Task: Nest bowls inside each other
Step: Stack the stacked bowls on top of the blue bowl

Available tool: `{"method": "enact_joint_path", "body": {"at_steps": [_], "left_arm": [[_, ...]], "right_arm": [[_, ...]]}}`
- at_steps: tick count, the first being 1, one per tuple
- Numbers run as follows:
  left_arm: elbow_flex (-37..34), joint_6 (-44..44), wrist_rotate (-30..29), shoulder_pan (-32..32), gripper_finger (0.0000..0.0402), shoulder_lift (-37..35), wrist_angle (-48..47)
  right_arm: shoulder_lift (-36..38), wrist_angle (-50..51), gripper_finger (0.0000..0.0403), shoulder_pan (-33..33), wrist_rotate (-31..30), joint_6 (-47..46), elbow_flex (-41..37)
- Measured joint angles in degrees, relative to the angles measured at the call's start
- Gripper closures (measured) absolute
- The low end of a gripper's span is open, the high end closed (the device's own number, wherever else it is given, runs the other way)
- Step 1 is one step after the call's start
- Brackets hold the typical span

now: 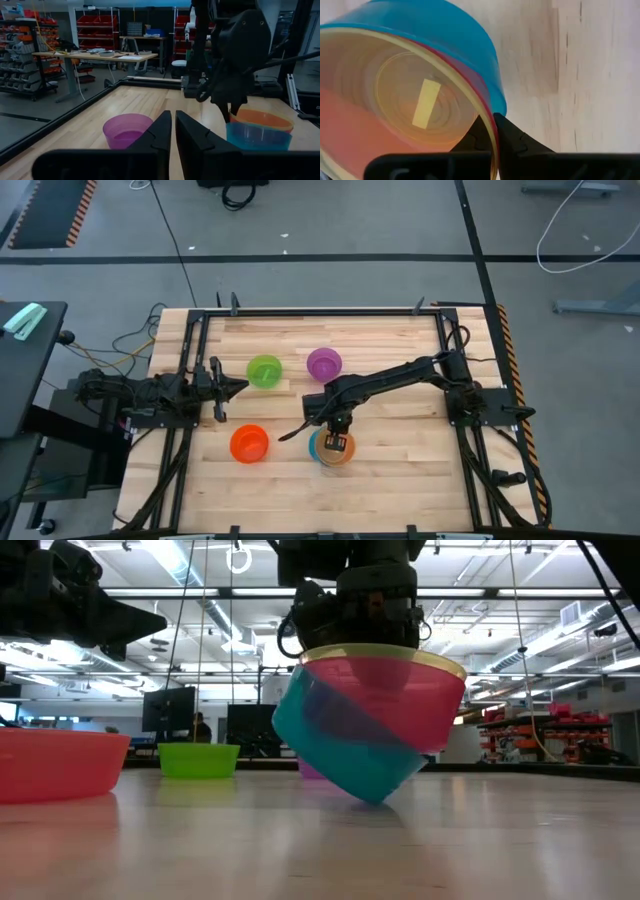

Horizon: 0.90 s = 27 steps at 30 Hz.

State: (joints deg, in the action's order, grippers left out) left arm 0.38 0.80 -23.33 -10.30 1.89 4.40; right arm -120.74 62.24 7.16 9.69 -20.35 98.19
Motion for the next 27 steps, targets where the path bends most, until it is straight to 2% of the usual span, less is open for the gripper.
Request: {"method": "enact_joint_path", "body": {"at_steps": [7,27], "left_arm": [[0.0,-0.04,0.0,-0.01,0.0378,0.02,0.02],[0.0,-0.07,0.0,0.0,0.0376,0.02,0.04]], "right_arm": [[2.46,-1.39,0.0398,-0.04,-2.54,0.66,0.21],[2.49,-3.94,0.0398,-2.64,-3.26,3.93,1.27]]}}
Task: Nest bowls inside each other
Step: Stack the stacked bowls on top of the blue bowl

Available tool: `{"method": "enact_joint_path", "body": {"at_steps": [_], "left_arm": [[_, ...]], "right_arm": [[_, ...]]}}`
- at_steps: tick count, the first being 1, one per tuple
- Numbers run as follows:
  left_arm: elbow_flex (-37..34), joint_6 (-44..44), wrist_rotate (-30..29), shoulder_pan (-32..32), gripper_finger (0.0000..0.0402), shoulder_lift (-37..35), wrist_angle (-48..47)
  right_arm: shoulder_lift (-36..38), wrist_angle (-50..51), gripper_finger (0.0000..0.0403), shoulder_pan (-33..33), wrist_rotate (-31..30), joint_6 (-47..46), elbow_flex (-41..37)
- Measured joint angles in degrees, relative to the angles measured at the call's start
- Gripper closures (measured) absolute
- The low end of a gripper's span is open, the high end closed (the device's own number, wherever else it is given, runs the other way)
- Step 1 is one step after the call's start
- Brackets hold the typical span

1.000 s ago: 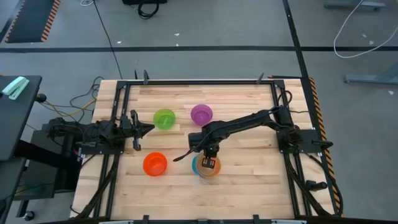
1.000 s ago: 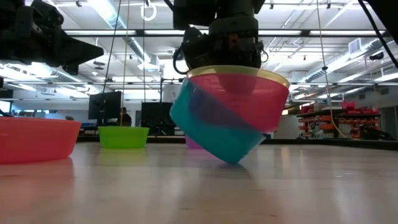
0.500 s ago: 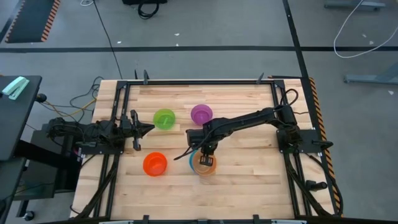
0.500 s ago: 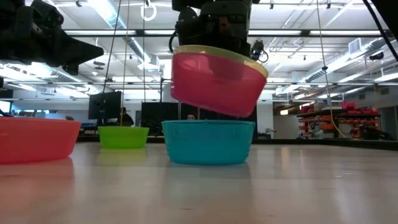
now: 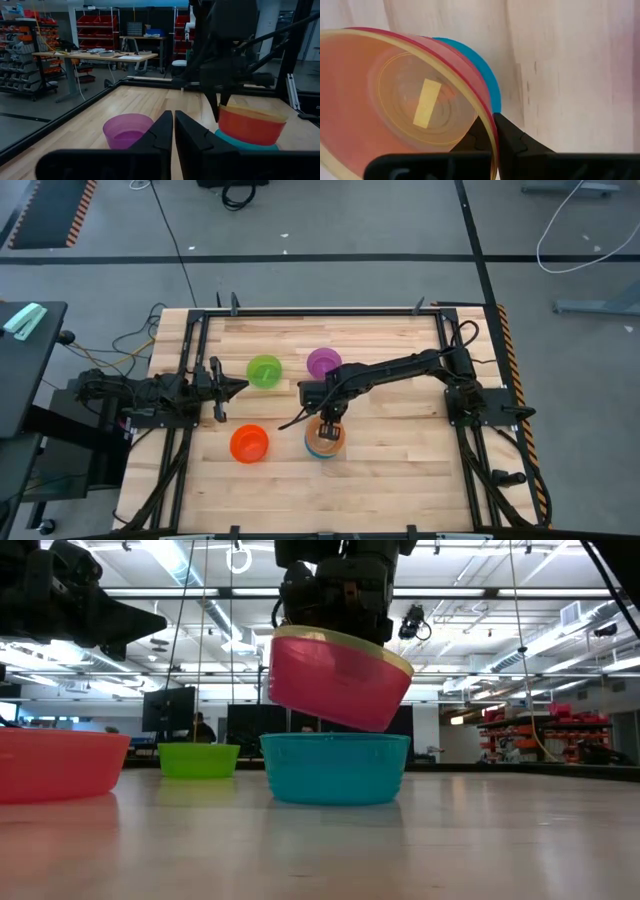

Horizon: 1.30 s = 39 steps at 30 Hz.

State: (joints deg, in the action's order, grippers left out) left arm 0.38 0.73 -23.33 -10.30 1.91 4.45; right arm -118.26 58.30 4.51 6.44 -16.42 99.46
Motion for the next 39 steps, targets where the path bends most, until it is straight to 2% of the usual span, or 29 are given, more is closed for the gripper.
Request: {"method": "enact_joint_path", "body": {"at_steps": [7,18,27,39], "left_arm": [[0.0,0.01,0.0,0.0,0.0368,0.0,0.0],[0.0,0.01,-0.01,0.01,0.0377,0.34,0.05],[0.0,0.0,-0.07,0.0,0.0366,1.09,0.09],[0.0,0.04,-0.19,0.0,0.037,1.09,0.09]], "right_arm": [[-0.64,-0.24,0.0398,0.04,0.0,0.1,-0.02],[-3.84,-0.59,0.0395,0.11,0.98,-0.37,-0.17],[-3.89,0.15,0.0361,0.13,1.11,-3.55,-0.17],[-3.89,2.25,0.0306,0.17,1.14,-5.06,-0.17]]}}
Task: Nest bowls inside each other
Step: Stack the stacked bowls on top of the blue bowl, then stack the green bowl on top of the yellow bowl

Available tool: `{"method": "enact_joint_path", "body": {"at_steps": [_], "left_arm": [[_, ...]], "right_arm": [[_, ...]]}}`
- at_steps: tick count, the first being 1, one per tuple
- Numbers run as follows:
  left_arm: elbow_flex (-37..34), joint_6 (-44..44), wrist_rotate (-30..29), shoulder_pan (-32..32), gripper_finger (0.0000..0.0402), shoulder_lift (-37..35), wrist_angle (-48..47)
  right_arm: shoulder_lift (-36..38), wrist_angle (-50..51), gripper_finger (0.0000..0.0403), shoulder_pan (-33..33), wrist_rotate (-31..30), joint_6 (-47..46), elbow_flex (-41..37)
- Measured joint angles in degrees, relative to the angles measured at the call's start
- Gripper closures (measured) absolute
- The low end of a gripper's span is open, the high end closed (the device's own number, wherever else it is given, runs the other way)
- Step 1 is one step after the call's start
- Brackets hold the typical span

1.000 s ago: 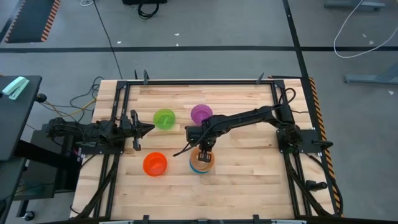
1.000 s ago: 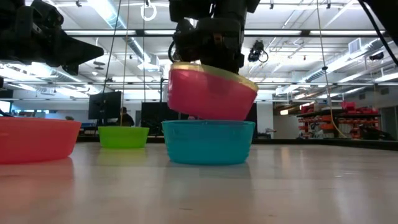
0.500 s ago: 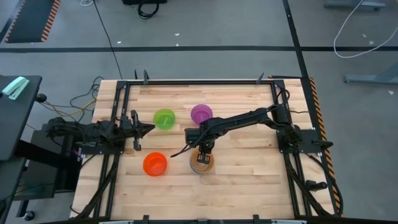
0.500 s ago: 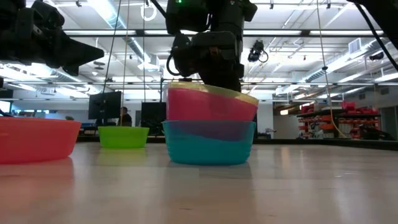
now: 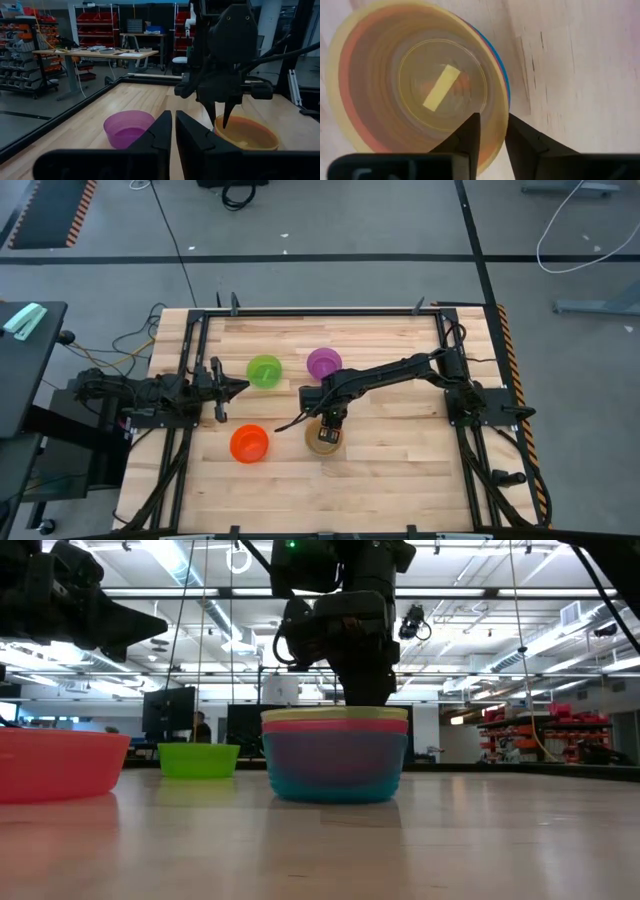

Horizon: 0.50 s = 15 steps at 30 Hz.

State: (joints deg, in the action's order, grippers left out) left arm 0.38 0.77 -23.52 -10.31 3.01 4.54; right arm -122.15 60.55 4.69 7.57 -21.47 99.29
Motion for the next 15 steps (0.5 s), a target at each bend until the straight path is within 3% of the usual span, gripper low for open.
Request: {"method": "enact_joint_path", "body": {"at_steps": [5,15], "left_arm": [[-0.02,0.48,-4.3,0.0,0.0366,0.0,0.0],[0.0,6.87,-17.18,0.01,0.0356,3.48,-0.61]], "right_arm": [[1.08,1.14,0.0293,0.17,-1.02,0.04,0.09],[4.55,4.2,0.0292,1.55,-12.63,7.03,0.03]]}}
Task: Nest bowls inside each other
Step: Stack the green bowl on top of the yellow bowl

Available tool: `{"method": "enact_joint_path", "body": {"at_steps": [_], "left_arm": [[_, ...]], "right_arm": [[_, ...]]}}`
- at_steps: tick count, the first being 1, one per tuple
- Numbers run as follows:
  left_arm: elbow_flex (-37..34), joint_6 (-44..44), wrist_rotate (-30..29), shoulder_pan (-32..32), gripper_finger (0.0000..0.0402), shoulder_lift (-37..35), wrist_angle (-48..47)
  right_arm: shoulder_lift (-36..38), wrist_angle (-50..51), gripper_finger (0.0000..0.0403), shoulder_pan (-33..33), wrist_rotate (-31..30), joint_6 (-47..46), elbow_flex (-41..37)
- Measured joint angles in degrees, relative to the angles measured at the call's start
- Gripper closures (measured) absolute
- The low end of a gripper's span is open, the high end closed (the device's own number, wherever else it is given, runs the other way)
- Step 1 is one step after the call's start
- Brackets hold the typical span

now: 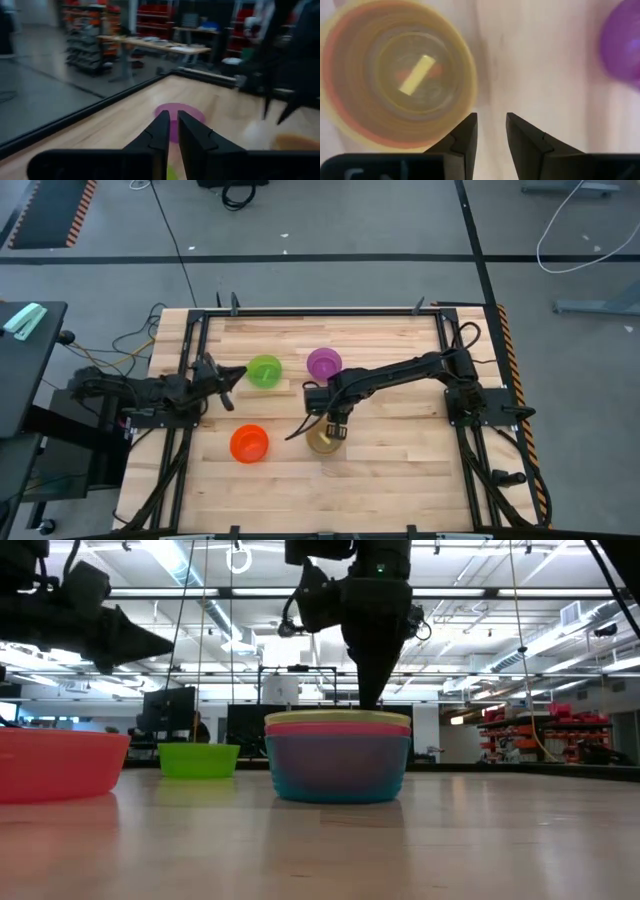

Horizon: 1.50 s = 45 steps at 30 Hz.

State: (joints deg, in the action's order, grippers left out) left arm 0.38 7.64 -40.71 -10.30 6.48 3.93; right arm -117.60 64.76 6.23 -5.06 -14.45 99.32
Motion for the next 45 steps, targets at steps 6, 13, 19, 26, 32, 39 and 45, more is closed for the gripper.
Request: {"method": "enact_joint_path", "body": {"at_steps": [6,13,19,26,32,39,45], "left_arm": [[3.02,7.08,-4.39,1.43,0.0345,3.79,-3.14],[13.07,15.85,-5.48,6.33,0.0351,10.69,-17.24],[24.22,24.82,-2.39,12.23,0.0344,18.59,-35.24],[33.75,25.21,11.7,21.03,0.0344,27.24,-41.17],[37.97,24.24,25.07,31.51,0.0338,34.51,-42.37],[39.74,21.02,42.79,46.99,0.0334,44.46,-43.63],[41.75,19.39,46.94,54.68,0.033,54.86,-43.51]], "right_arm": [[1.1,-1.87,0.0292,-2.79,-6.07,6.68,-0.12],[3.25,-2.85,0.0292,-7.48,-6.08,9.79,-0.63],[7.03,-6.61,0.0292,-10.18,-6.08,11.25,-4.26],[15.45,-17.29,0.0292,-12.11,-4.68,12.61,-14.55],[24.08,-24.68,0.0292,-12.98,-4.33,12.57,-25.03],[32.87,-29.66,0.0292,-12.87,-4.32,10.25,-35.06],[37.43,-32.22,0.0292,-12.8,-4.31,9.06,-41.04]]}}
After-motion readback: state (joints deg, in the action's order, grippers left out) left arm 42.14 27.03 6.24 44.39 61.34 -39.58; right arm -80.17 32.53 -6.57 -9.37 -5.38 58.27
